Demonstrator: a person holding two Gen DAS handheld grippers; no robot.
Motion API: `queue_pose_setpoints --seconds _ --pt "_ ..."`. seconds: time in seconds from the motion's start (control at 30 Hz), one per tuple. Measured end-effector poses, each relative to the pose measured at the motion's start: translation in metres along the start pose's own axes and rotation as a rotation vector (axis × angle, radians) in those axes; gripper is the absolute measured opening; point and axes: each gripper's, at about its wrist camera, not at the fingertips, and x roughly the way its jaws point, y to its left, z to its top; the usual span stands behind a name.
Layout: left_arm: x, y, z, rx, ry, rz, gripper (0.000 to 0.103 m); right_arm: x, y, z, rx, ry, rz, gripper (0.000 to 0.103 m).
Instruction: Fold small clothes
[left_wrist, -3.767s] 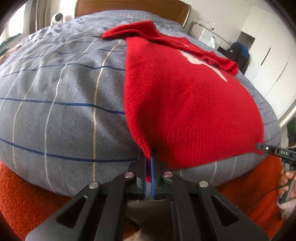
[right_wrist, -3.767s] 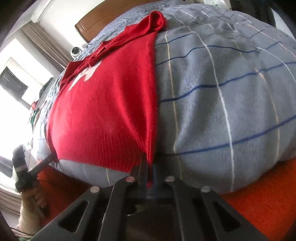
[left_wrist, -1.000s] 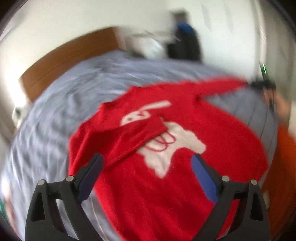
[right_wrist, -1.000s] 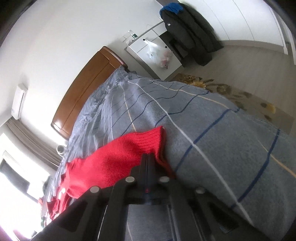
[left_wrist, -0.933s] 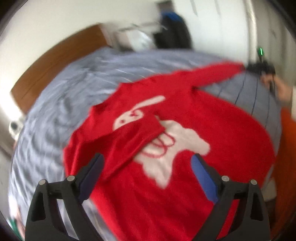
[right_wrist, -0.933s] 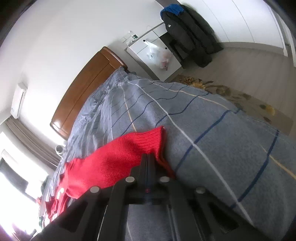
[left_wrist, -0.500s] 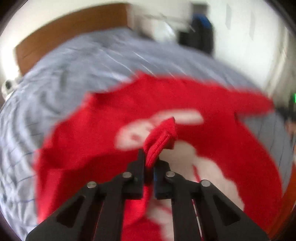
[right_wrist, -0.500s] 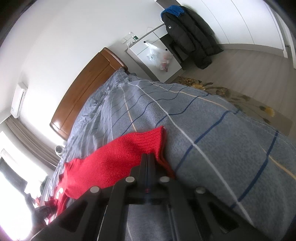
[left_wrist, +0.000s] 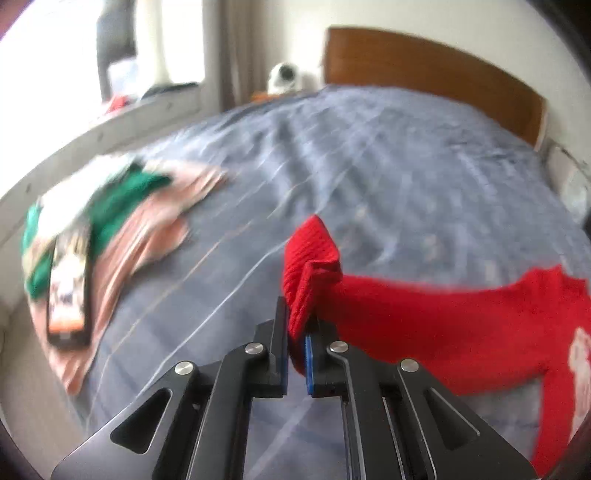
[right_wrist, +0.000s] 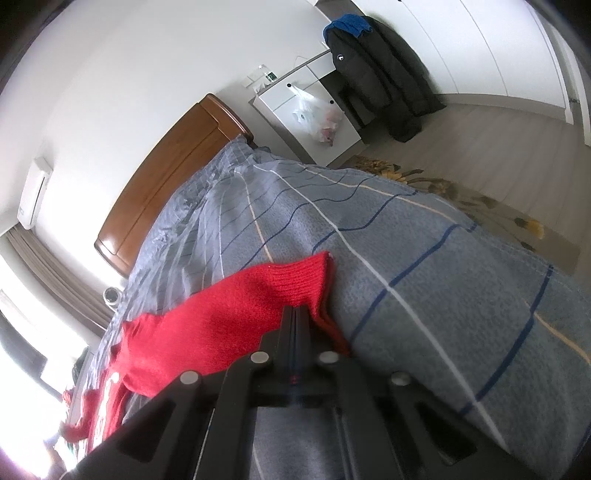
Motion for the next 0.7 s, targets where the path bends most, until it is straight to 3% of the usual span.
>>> queue_pose_setpoints --seconds 0.13,0.27,0.37,0.47,0.53,0.6,0.7 --pt "0.02 0.019 -0.029 -0.048 0.074 -0.009 0.004 0.001 0.002 0.0 -0.006 0.003 -0.013 0.0" --pt "0.024 0.023 -0.044 -0.077 0.069 -0.015 0.005 0.002 0.002 0.001 -0.007 0.004 -0.015 0.0" --pt "0.023 0.039 -0.044 -0.152 0.082 -0.071 0.012 0.002 0.002 0.001 -0.007 0.004 -0.014 0.0" --pt "0.01 0.047 -0.047 -0.141 0.09 -0.084 0.023 0.002 0.002 0.001 -0.006 0.003 -0.013 0.0" --pt "-0.003 0.044 -0.048 -0.106 0.08 -0.04 0.052 0.002 0.002 0.001 -0.006 0.001 -0.01 0.0" --pt "-0.022 0.039 -0.047 -0.079 0.044 -0.002 0.07 0.001 0.003 0.0 -0.005 0.0 -0.01 0.0" --pt "-0.053 0.01 -0.044 0.006 0.007 -0.141 0.075 0.002 0.003 0.0 -0.006 -0.001 -0.011 0.0"
